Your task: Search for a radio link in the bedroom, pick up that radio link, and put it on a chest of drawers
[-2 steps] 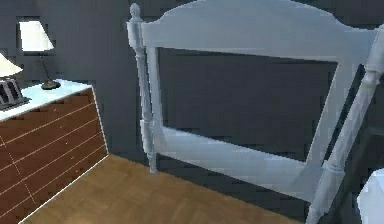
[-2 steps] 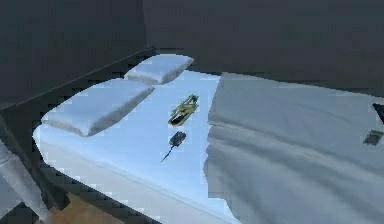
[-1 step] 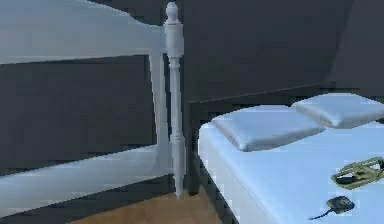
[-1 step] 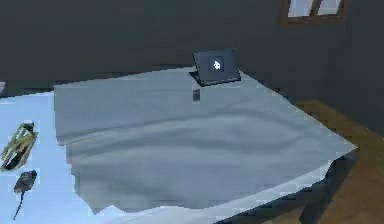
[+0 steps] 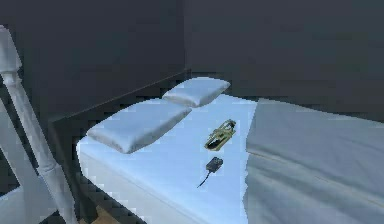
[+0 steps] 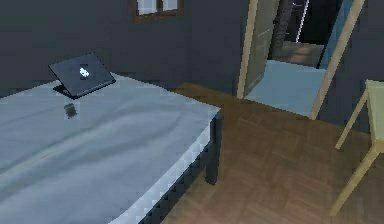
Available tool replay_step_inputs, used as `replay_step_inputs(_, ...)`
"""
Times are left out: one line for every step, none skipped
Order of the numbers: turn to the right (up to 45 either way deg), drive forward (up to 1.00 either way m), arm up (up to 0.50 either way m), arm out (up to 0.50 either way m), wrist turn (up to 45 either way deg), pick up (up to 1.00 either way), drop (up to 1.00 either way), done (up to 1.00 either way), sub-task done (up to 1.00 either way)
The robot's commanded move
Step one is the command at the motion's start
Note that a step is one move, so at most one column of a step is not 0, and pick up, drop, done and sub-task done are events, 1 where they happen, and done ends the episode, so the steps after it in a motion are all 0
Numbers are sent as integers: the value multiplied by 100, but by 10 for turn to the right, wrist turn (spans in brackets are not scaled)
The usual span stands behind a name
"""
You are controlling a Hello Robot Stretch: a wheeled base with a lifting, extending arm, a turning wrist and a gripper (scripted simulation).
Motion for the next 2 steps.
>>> replay_step_inputs(0, 15, 0, 0, 0, 0, 0, 0, 0)
replay_step_inputs(-450, 0, 0, 0, 0, 0, 0, 0, 0)
